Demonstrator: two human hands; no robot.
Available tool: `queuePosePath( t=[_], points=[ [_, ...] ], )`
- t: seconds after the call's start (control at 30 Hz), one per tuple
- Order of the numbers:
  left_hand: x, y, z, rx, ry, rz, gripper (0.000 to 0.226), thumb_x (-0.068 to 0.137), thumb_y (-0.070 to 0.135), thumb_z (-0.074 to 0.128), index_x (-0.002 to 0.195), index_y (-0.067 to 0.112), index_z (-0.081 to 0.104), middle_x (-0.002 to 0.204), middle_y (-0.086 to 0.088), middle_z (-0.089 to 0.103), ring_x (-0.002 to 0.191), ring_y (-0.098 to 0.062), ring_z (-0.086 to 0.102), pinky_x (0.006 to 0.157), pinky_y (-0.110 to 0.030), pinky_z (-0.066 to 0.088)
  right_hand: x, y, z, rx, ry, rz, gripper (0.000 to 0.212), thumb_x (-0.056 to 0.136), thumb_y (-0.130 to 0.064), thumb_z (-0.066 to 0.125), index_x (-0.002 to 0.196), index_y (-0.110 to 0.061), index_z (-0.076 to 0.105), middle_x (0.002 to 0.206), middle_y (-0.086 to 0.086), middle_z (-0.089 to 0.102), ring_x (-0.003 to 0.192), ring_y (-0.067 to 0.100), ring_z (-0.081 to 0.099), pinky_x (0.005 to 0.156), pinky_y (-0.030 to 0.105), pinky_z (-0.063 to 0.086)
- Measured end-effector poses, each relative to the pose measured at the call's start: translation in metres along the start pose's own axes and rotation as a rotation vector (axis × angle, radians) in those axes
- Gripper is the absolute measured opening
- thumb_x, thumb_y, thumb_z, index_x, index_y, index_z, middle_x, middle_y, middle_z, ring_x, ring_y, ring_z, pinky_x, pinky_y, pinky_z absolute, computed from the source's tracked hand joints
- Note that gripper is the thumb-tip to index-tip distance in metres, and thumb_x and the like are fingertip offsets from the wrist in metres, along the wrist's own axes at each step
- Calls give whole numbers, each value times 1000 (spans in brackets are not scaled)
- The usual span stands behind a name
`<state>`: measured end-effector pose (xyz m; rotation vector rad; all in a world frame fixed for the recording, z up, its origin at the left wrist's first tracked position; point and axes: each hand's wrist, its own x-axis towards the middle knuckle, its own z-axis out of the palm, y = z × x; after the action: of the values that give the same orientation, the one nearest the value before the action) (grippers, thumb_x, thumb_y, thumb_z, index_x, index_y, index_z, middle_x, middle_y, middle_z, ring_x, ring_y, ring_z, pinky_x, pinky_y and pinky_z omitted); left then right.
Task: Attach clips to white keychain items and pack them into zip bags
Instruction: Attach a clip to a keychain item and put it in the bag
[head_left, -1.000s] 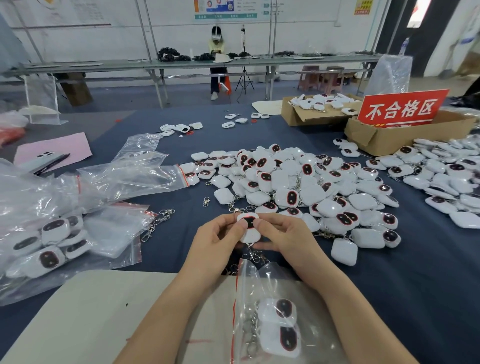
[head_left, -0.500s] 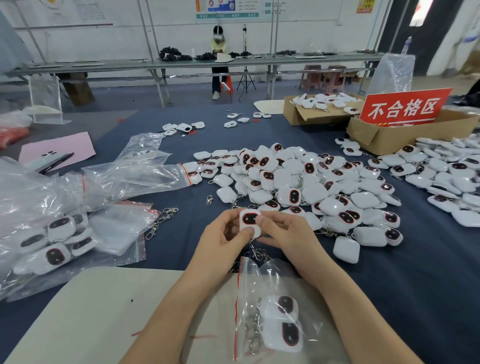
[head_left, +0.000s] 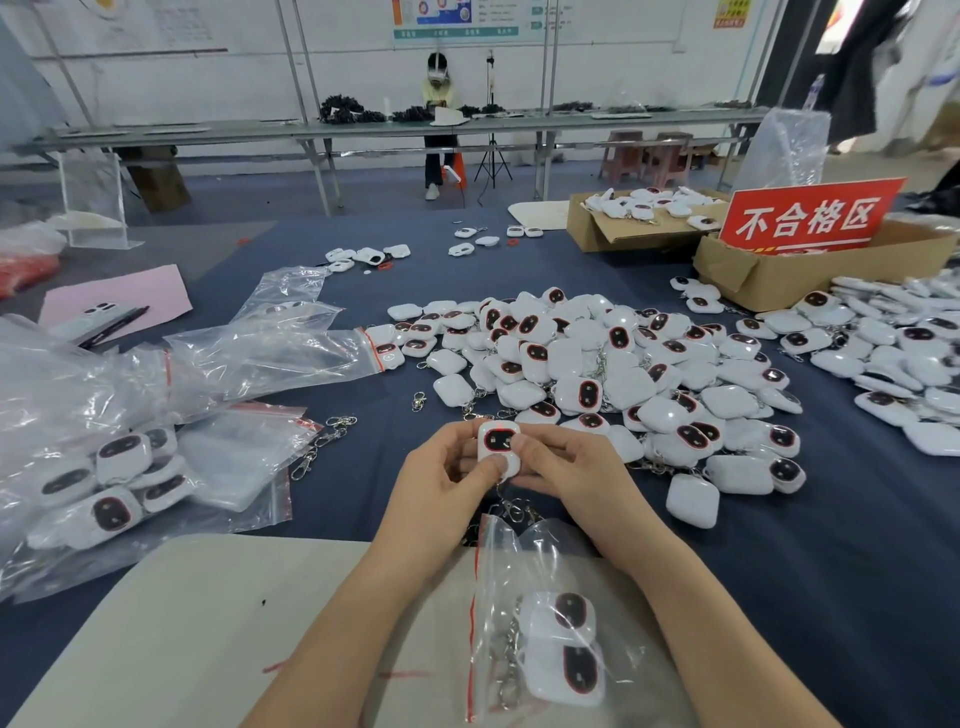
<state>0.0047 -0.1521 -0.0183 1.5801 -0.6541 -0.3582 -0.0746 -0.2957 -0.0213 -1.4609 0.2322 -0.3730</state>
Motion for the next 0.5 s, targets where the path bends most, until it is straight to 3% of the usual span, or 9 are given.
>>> queuePosePath(
  t=[0.13,0.23,0.3,0.37,0.5],
  points=[
    [-1,2,0,36,-31,62,26,98,17,65,120,31,68,107,14,76,100,-3,70,86,-18,54,3,2,1,44,105,5,16,99,-12,61,110,-20,69,101,7,77,92,20,75,74,26,60],
    [-2,3,-2,60,-44,51,32,100,20,62,132,27,64,116,12,73,108,-7,68,95,-25,54,4,5,1,69,96,6,17,100,-9,59,111,-16,70,100,7,77,92,21,76,75,27,61],
    [-3,3,-1,77,-29,57,35,98,20,66,131,32,62,119,10,69,105,-6,66,93,-25,54,4,6,1,39,23,3,25,102,-10,55,123,-15,68,108,6,77,102,21,73,84,30,60],
    [-4,4,3,113,3,82,39,94,20,71,126,41,61,119,8,63,94,0,62,86,-15,50,1,5,0,107,-94,10,29,105,-14,50,129,-18,67,119,9,73,114,25,69,94,35,57],
    [-4,5,5,175,8,73,47,92,22,73,126,47,53,112,4,51,82,6,53,76,-5,42,-2,0,1,249,-199,36,31,106,-13,47,126,-21,68,122,10,72,117,25,67,90,28,57]
  ],
)
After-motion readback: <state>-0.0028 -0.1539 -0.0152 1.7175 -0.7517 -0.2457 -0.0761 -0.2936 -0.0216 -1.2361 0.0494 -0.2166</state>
